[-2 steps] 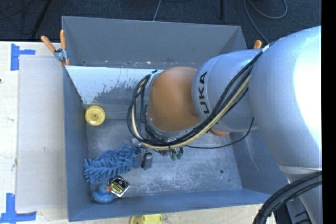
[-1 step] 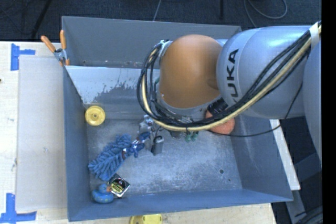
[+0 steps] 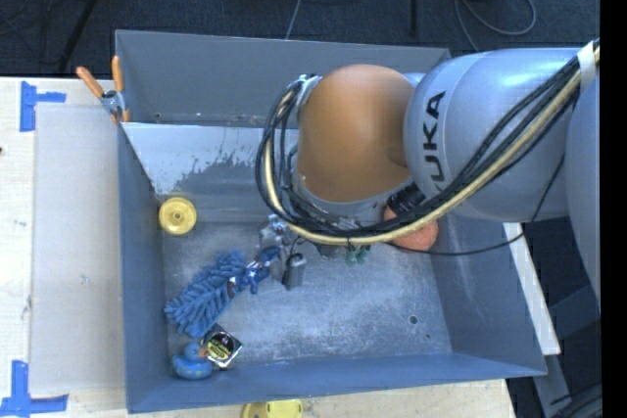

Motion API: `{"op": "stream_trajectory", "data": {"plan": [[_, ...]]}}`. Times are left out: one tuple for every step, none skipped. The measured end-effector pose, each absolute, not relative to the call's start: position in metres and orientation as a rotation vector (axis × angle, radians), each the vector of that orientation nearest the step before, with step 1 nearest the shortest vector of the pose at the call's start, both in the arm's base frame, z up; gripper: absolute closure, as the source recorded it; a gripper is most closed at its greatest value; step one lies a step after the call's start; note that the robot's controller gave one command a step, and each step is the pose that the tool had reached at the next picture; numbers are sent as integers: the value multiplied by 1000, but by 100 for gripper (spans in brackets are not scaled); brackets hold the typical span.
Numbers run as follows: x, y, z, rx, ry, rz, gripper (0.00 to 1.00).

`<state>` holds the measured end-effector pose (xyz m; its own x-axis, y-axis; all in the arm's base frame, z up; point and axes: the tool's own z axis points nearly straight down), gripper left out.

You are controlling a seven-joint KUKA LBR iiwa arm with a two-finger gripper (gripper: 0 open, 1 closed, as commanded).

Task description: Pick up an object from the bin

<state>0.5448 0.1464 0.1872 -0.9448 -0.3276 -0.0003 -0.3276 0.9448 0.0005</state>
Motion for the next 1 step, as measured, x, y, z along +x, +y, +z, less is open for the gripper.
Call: {"op": "stream_trajectory", "data": {"plan": [[548, 164, 315, -508, 3098, 1, 100]]}}
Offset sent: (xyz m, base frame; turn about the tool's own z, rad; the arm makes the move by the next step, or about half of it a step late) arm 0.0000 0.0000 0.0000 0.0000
